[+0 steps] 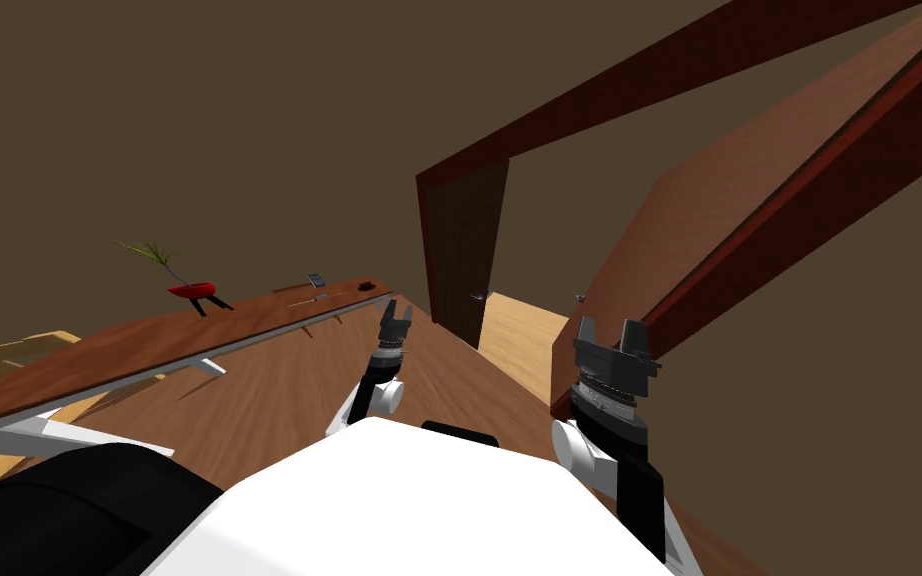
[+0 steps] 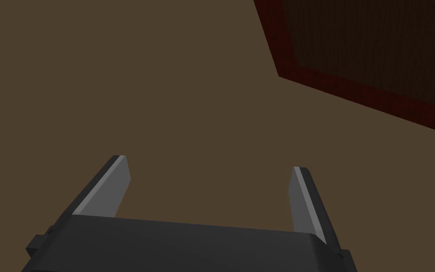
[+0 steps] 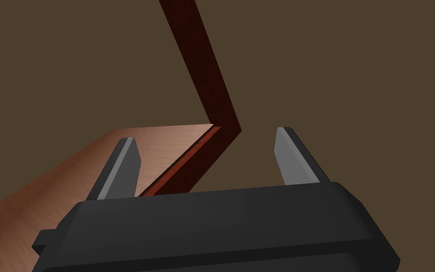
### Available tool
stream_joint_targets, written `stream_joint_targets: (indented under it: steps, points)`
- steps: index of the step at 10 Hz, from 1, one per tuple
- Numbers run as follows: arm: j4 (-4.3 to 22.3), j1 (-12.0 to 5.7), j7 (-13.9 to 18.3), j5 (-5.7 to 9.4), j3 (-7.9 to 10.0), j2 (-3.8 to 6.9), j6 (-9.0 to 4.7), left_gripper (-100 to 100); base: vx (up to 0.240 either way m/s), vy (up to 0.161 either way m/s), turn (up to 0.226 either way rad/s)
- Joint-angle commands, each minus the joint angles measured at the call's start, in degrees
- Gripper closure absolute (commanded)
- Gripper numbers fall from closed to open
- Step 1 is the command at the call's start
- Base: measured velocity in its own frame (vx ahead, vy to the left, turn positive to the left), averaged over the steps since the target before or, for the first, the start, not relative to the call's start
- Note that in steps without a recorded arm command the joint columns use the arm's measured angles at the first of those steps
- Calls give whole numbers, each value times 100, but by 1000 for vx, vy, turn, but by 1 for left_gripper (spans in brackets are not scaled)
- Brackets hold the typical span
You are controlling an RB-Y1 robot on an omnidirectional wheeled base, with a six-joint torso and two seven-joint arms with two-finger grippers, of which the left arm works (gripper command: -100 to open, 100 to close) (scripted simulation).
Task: Push the door open
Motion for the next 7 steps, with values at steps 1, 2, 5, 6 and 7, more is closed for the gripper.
stream_joint_targets:
  steps: [1, 2, 5, 6, 7]
  points:
    - [237, -101, 29, -13, -14, 35, -18, -100, 93, 7, -21]
    - [385, -156, 40, -30, -38, 47, -34, -100, 94, 8, -23]
    - [853, -332, 74, -82, -115, 78, -84, -100, 103, 17, -25]
    - [1011, -391, 85, -100, -141, 88, -101, -100, 96, 14, -26]
    - [1183, -456, 97, -120, -169, 95, -119, -100, 97, 9, -29]
